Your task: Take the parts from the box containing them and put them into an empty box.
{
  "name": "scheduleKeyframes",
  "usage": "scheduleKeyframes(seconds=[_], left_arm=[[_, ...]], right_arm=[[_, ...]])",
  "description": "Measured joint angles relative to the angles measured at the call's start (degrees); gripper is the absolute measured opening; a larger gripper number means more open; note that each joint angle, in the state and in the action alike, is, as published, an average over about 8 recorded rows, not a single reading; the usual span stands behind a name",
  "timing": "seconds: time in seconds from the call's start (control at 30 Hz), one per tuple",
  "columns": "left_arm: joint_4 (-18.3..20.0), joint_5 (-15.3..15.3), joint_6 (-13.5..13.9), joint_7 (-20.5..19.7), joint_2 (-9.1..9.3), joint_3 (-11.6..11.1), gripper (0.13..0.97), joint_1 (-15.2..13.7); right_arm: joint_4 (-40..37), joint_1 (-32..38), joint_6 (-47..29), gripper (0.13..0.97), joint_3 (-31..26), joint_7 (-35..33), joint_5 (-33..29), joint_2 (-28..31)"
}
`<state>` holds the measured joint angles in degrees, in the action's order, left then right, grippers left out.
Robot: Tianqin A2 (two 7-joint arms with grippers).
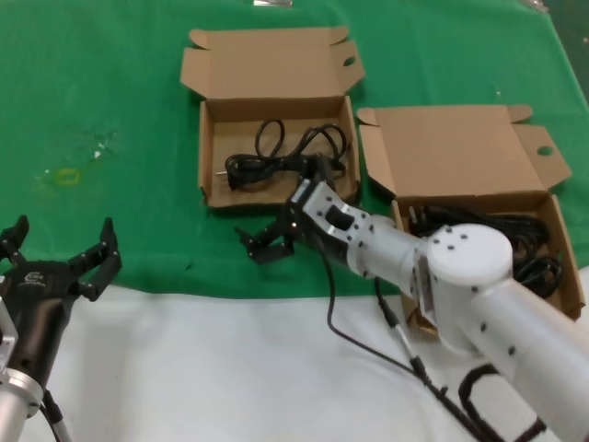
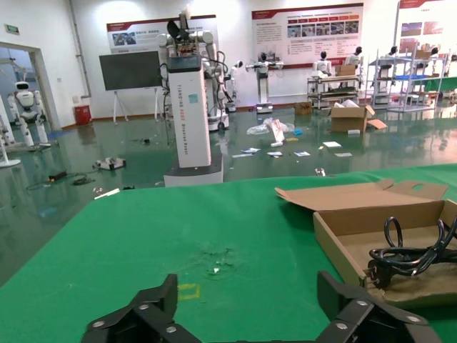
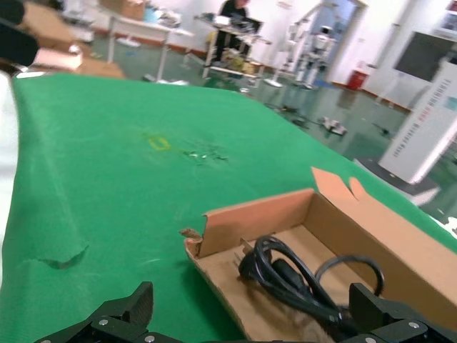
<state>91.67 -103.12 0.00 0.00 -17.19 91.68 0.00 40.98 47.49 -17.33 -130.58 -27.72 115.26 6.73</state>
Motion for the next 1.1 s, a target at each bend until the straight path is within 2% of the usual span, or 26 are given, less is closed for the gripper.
scheduleKeyframes(seconds=[0.37,0.5,0.77,1.1], left_arm=[[0.00,0.00,0.00,0.01,0.00,0.00,0.815,0.00],[0.00,0.00,0.00,0.00,0.00,0.00,0.815,0.00],[0.00,0.00,0.00,0.00,0.00,0.00,0.926,0.00],[0.00,-0.01,0.00,0.00,0.00,0.00,0.966,0.00]], right_arm=[[12.26,-11.49,4.18,0.966,9.42,6.66,-2.94,2.53],[16.67,-15.62,5.68,0.966,12.80,9.09,-3.99,3.44],[25.60,-23.98,8.75,0.966,19.65,14.00,-6.13,5.28],[36.67,-34.36,12.54,0.966,28.15,20.05,-8.78,7.56]])
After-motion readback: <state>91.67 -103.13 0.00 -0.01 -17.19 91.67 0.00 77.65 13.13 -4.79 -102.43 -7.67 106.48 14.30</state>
